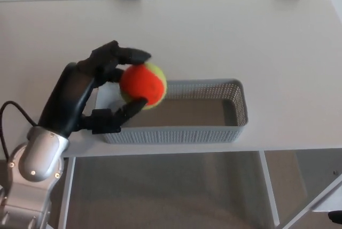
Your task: The robot walk towards a table in front and uses its left hand to pickup a tennis ball on the left side and put it in a container on the right hand side
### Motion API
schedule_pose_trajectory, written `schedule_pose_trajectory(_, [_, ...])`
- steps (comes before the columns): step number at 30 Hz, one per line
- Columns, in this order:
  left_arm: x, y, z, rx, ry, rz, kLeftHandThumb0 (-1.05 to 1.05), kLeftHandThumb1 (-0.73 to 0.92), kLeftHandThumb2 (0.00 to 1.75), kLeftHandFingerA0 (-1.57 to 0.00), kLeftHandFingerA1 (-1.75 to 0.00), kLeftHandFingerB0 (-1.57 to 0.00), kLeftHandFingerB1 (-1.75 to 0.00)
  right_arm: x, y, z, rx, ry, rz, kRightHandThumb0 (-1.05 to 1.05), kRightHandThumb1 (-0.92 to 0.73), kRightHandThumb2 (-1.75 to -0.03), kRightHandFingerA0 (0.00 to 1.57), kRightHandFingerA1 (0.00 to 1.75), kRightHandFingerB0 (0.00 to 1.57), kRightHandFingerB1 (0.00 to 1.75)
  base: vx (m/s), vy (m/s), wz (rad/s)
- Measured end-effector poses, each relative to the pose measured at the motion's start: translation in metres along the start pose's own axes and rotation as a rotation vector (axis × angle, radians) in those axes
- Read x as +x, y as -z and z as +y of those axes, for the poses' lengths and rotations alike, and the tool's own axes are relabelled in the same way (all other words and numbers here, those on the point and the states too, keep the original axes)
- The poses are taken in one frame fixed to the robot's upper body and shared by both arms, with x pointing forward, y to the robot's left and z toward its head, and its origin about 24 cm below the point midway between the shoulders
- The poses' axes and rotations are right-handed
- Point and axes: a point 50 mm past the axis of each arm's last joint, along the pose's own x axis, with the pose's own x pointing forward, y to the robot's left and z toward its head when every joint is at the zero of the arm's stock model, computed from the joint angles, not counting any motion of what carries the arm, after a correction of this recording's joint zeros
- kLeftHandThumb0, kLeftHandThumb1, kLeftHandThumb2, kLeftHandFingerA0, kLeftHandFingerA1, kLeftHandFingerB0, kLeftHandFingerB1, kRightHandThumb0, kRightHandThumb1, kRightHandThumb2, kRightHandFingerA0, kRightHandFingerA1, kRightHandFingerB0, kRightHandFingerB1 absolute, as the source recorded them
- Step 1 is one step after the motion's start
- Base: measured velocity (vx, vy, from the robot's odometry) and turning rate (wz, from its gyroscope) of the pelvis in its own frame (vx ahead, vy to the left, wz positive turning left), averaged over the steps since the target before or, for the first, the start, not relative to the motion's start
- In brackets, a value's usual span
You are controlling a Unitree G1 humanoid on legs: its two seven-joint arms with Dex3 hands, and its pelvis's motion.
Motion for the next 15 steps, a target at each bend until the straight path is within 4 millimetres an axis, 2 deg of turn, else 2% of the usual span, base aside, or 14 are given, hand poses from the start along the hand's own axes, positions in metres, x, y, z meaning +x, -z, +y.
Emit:
schedule_pose_trajectory(2, [0.001, 0.002, 0.001, 0.022, 0.015, 0.029, -0.82, 0.48, 0.85, 0.00, -0.07, 0.00, 0.00, 0.000, 0.000, 0.000, -0.001, -0.001, -0.001, -0.42, -0.62, -0.58, 0.57, 0.45, 0.48, 0.39, 0.00, 0.000, 0.00])
schedule_pose_trajectory(8, [0.005, 0.012, 0.008, 0.108, 0.035, 0.129, -0.83, 0.48, 0.86, 0.00, -0.07, 0.00, 0.00, 0.000, -0.002, -0.001, -0.015, -0.004, -0.008, -0.41, -0.62, -0.58, 0.56, 0.45, 0.48, 0.38, 0.00, 0.000, 0.00])
schedule_pose_trajectory(15, [0.005, 0.024, 0.016, 0.116, 0.012, 0.211, -0.84, 0.48, 0.87, 0.00, -0.05, 0.00, 0.00, 0.000, -0.004, 0.000, -0.023, -0.011, -0.016, -0.41, -0.61, -0.58, 0.57, 0.44, 0.49, 0.39, 0.00, 0.000, 0.00])
